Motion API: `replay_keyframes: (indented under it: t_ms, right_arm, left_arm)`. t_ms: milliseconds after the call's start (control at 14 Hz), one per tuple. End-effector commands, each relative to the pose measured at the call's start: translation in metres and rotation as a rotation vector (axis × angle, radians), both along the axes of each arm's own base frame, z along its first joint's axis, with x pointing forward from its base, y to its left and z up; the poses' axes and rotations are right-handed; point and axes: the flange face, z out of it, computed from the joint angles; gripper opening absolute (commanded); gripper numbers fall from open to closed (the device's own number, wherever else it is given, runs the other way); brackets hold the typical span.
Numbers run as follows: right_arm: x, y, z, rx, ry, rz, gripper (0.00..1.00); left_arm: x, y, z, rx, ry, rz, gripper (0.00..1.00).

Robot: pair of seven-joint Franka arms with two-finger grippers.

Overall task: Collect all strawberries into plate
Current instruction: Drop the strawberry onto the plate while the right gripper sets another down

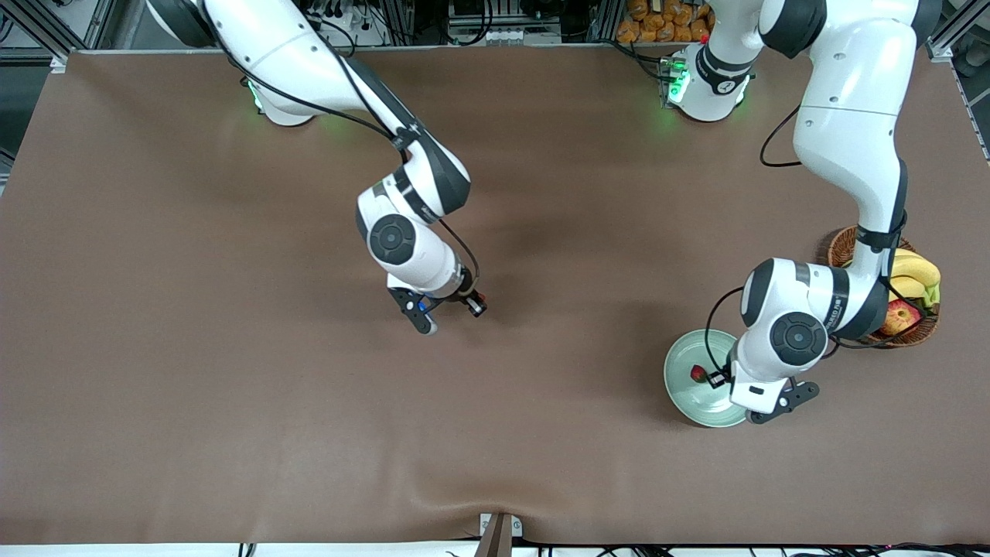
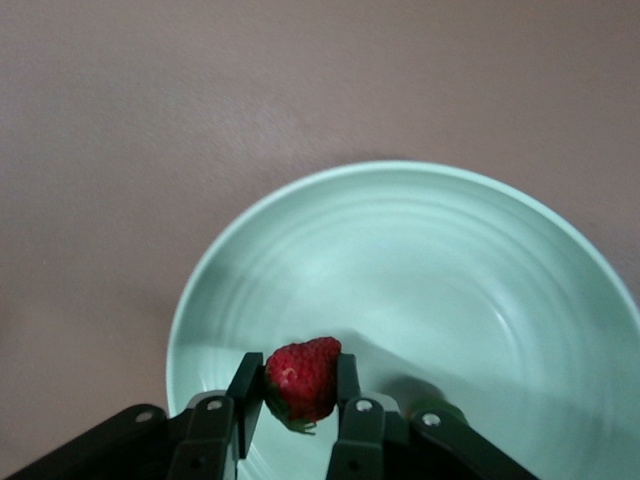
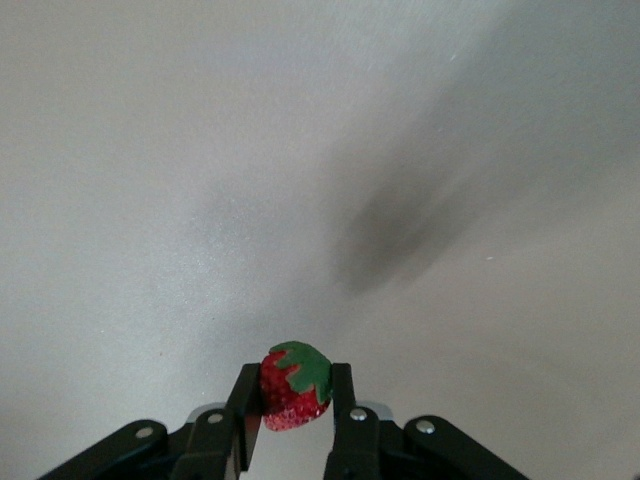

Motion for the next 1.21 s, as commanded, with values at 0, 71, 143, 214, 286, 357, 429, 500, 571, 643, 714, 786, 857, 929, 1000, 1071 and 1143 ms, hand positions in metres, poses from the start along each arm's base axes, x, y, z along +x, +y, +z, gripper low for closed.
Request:
replay_keyframes:
  t_ms: [0,71,143,214,286,357,429,500,571,643,714,786,857,929,1000,1071,1143]
  right_arm:
    - [0.005,0.01,-0.009,0.004,-0.012,-0.028,0.16]
    - [0.004,0.012,-0.012,0.007,-0.019,-0.028,0.76]
    - [0.005,0.011,-0.012,0.008,-0.02,-0.03,1.0]
    - [0.004,0.012,-0.011,0.005,-0.023,-0.023,1.0]
    - [0.006,0.009,-0.009,-0.003,-0.027,-0.016,1.0]
    - [0.01,0.004,-0.004,-0.003,-0.028,-0.021,1.0]
    - [0.014,0.0,0.004,-0.005,-0.025,-0.023,1.0]
    - [0.024,-0.007,0.016,-0.018,-0.011,-0.027,1.0]
    - [0.036,-0.015,0.032,-0.033,0.014,-0.026,1.0]
    - [0.049,-0.028,0.048,-0.048,0.04,-0.029,1.0]
    - [0.062,-0.048,0.059,-0.058,0.071,-0.042,1.0]
    - [0.074,-0.066,0.074,-0.054,0.081,-0.026,1.0]
    - [0.081,-0.08,0.083,-0.056,0.094,0.01,1.0]
    - [0.085,-0.096,0.09,-0.061,0.108,0.043,1.0]
    - [0.092,-0.117,0.102,-0.056,0.11,0.077,1.0]
    - [0.098,-0.138,0.122,-0.044,0.09,0.113,1.0]
    - [0.104,-0.161,0.141,-0.034,0.059,0.166,1.0]
  left_arm:
    - [0.001,-0.003,0.012,0.01,-0.019,-0.045,1.0]
    - [0.002,-0.005,0.015,0.01,-0.023,-0.046,1.0]
    - [0.0,-0.01,0.02,0.008,-0.021,-0.049,1.0]
    - [-0.002,-0.019,0.027,0.011,-0.014,-0.049,1.0]
    - [-0.006,-0.031,0.032,0.017,0.003,-0.062,1.0]
    - [-0.009,-0.043,0.042,0.014,0.01,-0.069,1.0]
    - [-0.013,-0.055,0.052,0.016,0.015,-0.079,1.0]
    - [-0.018,-0.07,0.059,0.002,0.025,-0.091,1.0]
    - [-0.022,-0.085,0.063,-0.033,0.035,-0.089,1.0]
    - [-0.025,-0.098,0.068,-0.06,0.033,-0.074,1.0]
    - [-0.029,-0.112,0.069,-0.072,0.032,-0.068,1.0]
    - [-0.034,-0.13,0.07,-0.091,0.033,-0.062,1.0]
    - [-0.04,-0.145,0.071,-0.104,0.032,-0.038,1.0]
    - [-0.046,-0.164,0.072,-0.113,0.031,-0.021,1.0]
    - [-0.052,-0.18,0.068,-0.114,0.033,-0.016,1.0]
    - [-0.061,-0.2,0.066,-0.114,0.037,-0.024,1.0]
    - [-0.076,-0.232,0.059,-0.114,0.044,-0.024,1.0]
